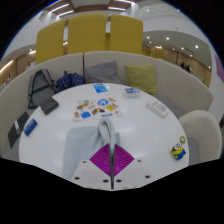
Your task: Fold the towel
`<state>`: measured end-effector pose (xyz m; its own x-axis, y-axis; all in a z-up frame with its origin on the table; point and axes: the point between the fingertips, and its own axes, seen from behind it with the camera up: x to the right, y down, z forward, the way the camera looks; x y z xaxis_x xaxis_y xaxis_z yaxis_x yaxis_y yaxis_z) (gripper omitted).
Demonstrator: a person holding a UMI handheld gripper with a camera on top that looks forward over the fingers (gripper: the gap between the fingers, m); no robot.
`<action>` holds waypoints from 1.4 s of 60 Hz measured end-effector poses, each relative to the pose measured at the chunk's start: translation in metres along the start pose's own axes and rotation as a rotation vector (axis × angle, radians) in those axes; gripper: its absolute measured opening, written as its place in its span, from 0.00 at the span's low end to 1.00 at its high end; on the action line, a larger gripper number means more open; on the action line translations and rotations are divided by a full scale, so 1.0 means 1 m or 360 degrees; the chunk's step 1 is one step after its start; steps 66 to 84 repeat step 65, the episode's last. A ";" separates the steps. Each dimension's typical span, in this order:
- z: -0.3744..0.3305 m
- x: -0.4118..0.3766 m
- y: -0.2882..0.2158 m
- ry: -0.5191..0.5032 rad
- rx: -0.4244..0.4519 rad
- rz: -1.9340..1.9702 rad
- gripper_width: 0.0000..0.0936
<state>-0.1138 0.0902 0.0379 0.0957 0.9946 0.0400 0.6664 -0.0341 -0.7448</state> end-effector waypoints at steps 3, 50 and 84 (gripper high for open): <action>0.015 0.006 0.017 -0.0012 -0.0035 -0.0030 0.04; -0.348 0.005 0.047 -0.0009 -0.0171 0.0034 0.92; -0.345 -0.013 0.037 -0.0043 -0.0117 -0.0015 0.93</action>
